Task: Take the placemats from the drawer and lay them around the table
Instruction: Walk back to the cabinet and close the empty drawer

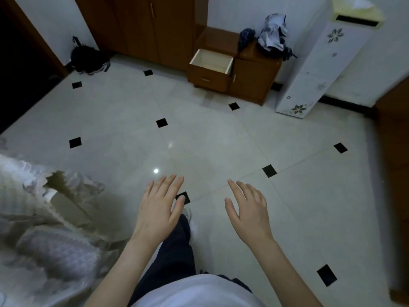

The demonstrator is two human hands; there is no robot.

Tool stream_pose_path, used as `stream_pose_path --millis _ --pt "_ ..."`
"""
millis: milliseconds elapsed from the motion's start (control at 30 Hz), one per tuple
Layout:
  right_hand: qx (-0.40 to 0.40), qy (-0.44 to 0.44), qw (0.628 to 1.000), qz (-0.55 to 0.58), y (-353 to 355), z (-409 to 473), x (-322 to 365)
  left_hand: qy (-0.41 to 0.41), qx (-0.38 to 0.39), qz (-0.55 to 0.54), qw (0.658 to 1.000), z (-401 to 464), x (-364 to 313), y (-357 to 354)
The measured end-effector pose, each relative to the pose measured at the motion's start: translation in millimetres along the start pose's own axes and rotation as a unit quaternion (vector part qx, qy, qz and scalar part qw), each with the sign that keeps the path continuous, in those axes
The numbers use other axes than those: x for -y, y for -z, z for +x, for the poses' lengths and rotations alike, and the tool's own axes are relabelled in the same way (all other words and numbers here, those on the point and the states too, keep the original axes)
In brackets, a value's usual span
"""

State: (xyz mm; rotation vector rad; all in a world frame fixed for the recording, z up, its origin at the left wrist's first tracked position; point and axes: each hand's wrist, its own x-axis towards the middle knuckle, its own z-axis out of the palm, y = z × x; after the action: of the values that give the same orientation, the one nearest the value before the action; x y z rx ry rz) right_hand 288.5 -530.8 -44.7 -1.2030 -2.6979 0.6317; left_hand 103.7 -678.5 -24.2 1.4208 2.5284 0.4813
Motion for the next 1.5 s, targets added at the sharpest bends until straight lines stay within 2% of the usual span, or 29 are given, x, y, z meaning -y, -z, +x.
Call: stream_pose_path --millis 167,367,533,833,1200,1500 --pt "-0.022 -0.006 1.000 -0.001 -4 104 24 -0.037 0.008 0.007 0.999 106 35 11" --pt "-0.045 -0.005 0.999 -0.014 12 229 60 -0.088 -0.017 0.007 0.996 244 72 59" --pt "-0.053 -0.003 0.998 -0.016 22 306 70 -0.096 -0.019 0.004 0.995 329 88 74" --pt "-0.057 0.006 0.998 0.009 18 463 35 -0.076 0.042 0.005 0.996 464 93 36" --pt "-0.061 0.037 0.997 -0.010 81 689 -10 -0.046 0.000 0.013 0.999 690 69 58" --pt "-0.044 0.029 0.999 -0.007 80 791 -21 -0.028 0.017 -0.004 0.999 792 85 47"
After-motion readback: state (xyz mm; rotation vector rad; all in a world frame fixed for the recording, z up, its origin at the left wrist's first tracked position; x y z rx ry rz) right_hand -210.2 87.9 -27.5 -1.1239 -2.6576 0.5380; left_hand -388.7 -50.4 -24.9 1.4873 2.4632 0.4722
